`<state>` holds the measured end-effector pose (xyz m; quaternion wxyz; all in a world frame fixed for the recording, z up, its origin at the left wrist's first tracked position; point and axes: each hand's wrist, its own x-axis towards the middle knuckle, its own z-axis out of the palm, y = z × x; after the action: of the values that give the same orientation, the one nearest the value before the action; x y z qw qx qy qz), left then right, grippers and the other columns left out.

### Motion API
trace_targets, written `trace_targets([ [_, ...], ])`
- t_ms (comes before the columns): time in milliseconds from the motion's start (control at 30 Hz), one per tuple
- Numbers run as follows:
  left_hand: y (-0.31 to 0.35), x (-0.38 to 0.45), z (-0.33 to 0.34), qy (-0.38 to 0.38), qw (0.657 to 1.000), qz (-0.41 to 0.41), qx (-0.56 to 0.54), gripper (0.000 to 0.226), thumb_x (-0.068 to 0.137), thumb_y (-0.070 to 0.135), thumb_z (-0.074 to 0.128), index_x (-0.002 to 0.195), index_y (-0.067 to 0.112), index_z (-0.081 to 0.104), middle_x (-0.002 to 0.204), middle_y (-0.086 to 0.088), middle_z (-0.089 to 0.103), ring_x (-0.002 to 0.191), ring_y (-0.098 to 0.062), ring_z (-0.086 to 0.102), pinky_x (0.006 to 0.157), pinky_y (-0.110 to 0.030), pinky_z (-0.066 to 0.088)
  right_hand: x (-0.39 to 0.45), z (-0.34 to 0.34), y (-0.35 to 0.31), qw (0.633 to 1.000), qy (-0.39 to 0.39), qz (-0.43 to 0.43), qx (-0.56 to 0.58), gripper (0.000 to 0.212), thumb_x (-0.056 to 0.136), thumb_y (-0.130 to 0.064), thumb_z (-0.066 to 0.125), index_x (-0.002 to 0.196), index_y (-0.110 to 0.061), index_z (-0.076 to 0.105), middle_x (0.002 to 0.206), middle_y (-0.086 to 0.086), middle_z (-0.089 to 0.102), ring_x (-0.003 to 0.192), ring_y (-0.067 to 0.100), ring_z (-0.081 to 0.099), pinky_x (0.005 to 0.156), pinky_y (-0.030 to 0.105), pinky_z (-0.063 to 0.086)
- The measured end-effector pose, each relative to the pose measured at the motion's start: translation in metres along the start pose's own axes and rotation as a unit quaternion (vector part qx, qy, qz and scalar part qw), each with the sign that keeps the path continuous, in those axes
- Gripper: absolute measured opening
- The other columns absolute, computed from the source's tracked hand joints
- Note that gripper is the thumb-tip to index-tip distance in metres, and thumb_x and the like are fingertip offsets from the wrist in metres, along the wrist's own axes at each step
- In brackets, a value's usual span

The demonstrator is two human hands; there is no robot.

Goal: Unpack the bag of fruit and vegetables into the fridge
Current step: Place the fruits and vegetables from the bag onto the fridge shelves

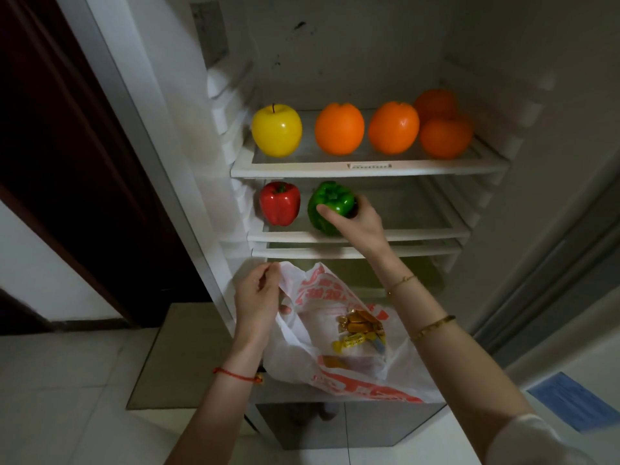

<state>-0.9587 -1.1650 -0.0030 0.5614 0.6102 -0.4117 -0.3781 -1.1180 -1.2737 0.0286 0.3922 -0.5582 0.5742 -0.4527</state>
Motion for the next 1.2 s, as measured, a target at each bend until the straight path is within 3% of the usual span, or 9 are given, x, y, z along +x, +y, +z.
trace_targets([
  [333,-0.002,0.007,-0.002,0.008,1.000,0.011,-0.003,0.022,0.099,0.010,0.046,0.095,0.001,0.066,0.070,-0.004,0.058,0.048,0.005,0.055,0.046,-0.007,0.043,0.028,0.017,0.002,1.000,0.008,0.014,0.006,0.072,0.080,-0.045,0.076,0.135,-0.010,0.046,0.124,0.002,0.058,0.111,0.015,0.055,0.088,0.023,0.046],
  [567,-0.003,0.008,-0.004,0.008,1.000,0.002,-0.008,0.027,0.099,0.011,0.047,0.079,0.018,0.065,0.071,-0.003,0.059,0.049,0.001,0.055,0.043,-0.016,0.048,0.014,0.002,0.011,0.999,0.031,0.003,-0.020,0.084,0.077,-0.043,0.079,0.143,-0.009,0.040,0.138,0.005,0.053,0.124,0.018,0.052,0.098,0.028,0.046],
  [633,-0.002,0.006,-0.005,0.007,1.000,-0.003,-0.015,0.029,0.099,0.012,0.047,0.078,0.020,0.065,0.069,-0.001,0.059,0.047,0.000,0.054,0.042,-0.019,0.047,0.000,-0.008,0.017,0.994,0.079,-0.038,-0.064,0.071,0.078,-0.041,0.079,0.134,-0.010,0.049,0.127,0.004,0.058,0.113,0.016,0.057,0.093,0.026,0.049],
  [733,-0.002,0.003,-0.006,0.008,1.000,-0.010,-0.014,0.028,0.099,0.013,0.048,0.079,0.020,0.065,0.066,0.000,0.057,0.045,-0.001,0.053,0.041,-0.021,0.047,-0.033,-0.018,0.026,0.976,0.142,-0.127,-0.106,0.028,0.085,-0.028,0.075,0.104,-0.015,0.059,0.095,-0.005,0.063,0.082,0.004,0.060,0.072,0.012,0.047],
  [800,-0.006,0.002,-0.007,0.001,1.000,-0.020,-0.010,0.024,0.099,0.016,0.048,0.086,0.015,0.067,0.067,-0.004,0.057,0.046,-0.005,0.053,0.041,-0.022,0.047,-0.053,-0.020,0.039,0.979,0.095,-0.146,-0.103,0.008,0.088,-0.020,0.071,0.089,-0.016,0.065,0.081,-0.008,0.066,0.073,0.002,0.063,0.067,0.012,0.050],
  [900,-0.013,-0.002,-0.008,-0.003,0.999,-0.042,-0.001,0.022,0.099,0.021,0.048,0.097,0.011,0.068,0.068,-0.006,0.058,0.045,-0.005,0.052,0.040,-0.021,0.046,-0.076,-0.017,0.066,0.982,-0.081,-0.085,-0.147,0.007,0.089,-0.018,0.068,0.085,-0.014,0.073,0.080,-0.003,0.073,0.075,0.009,0.070,0.074,0.026,0.058],
  [1000,-0.017,-0.007,-0.009,0.000,0.999,-0.050,0.006,0.023,0.099,0.022,0.050,0.098,0.009,0.068,0.066,-0.012,0.056,0.040,-0.009,0.050,0.038,-0.021,0.044,-0.088,-0.004,0.105,0.937,-0.250,-0.008,-0.243,0.007,0.088,-0.020,0.070,0.091,-0.018,0.075,0.093,-0.001,0.075,0.085,0.011,0.069,0.082,0.028,0.056],
  [1133,-0.019,-0.015,-0.008,-0.008,0.999,-0.047,0.016,0.023,0.099,0.021,0.050,0.097,0.007,0.067,0.067,-0.013,0.057,0.038,-0.008,0.050,0.040,-0.019,0.043,-0.094,0.018,0.160,0.852,-0.316,0.080,-0.410,0.048,0.081,-0.053,0.064,0.123,-0.031,0.057,0.134,-0.003,0.054,0.125,0.022,0.052,0.105,0.039,0.045],
  [1200,-0.019,-0.019,-0.009,-0.009,0.999,-0.043,0.017,0.022,0.099,0.020,0.049,0.095,0.006,0.066,0.064,-0.012,0.055,0.036,-0.008,0.049,0.040,-0.016,0.042,-0.095,0.026,0.179,0.843,-0.328,0.101,-0.414,0.051,0.085,-0.052,0.061,0.130,-0.032,0.049,0.140,-0.002,0.046,0.129,0.025,0.047,0.108,0.042,0.042],
])
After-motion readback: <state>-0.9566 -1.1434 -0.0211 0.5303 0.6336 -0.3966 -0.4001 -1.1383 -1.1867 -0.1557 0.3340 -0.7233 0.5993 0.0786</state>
